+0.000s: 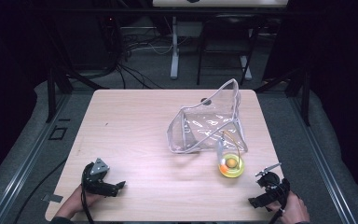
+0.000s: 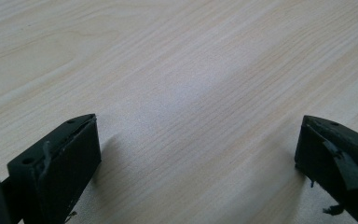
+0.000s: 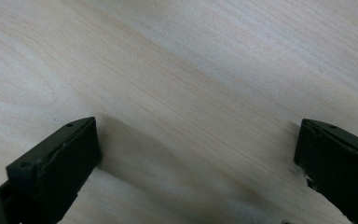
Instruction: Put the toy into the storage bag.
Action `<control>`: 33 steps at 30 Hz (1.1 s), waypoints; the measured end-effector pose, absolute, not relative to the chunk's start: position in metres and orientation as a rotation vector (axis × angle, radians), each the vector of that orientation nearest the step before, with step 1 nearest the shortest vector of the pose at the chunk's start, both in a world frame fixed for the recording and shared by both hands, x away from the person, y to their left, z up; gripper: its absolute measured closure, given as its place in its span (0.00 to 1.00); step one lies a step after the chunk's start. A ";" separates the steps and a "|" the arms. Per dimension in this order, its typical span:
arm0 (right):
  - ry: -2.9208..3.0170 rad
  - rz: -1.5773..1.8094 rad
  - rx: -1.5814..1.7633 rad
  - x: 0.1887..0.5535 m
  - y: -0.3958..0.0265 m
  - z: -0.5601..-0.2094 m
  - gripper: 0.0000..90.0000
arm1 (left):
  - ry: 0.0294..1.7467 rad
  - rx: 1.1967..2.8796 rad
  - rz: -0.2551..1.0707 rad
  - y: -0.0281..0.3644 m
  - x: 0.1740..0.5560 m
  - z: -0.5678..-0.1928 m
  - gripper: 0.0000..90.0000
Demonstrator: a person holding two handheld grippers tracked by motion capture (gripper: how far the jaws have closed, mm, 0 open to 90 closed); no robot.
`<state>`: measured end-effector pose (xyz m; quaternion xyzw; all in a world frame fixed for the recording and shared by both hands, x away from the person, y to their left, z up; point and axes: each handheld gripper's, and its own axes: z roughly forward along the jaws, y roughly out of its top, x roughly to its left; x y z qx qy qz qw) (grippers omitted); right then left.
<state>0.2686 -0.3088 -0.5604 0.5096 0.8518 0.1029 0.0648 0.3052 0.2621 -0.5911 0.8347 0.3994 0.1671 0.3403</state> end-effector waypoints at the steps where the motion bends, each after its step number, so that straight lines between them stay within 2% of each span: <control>1: 2.564 0.320 1.541 0.269 -0.309 -0.561 0.00 | 1.038 2.172 0.433 0.262 0.305 -0.591 0.00; 10: 2.588 0.290 1.544 0.270 -0.310 -0.557 0.00 | 1.038 2.171 0.433 0.262 0.305 -0.591 0.00; 33: 2.625 0.286 1.450 0.278 -0.287 -0.511 0.00 | 1.037 2.175 0.428 0.262 0.305 -0.591 0.00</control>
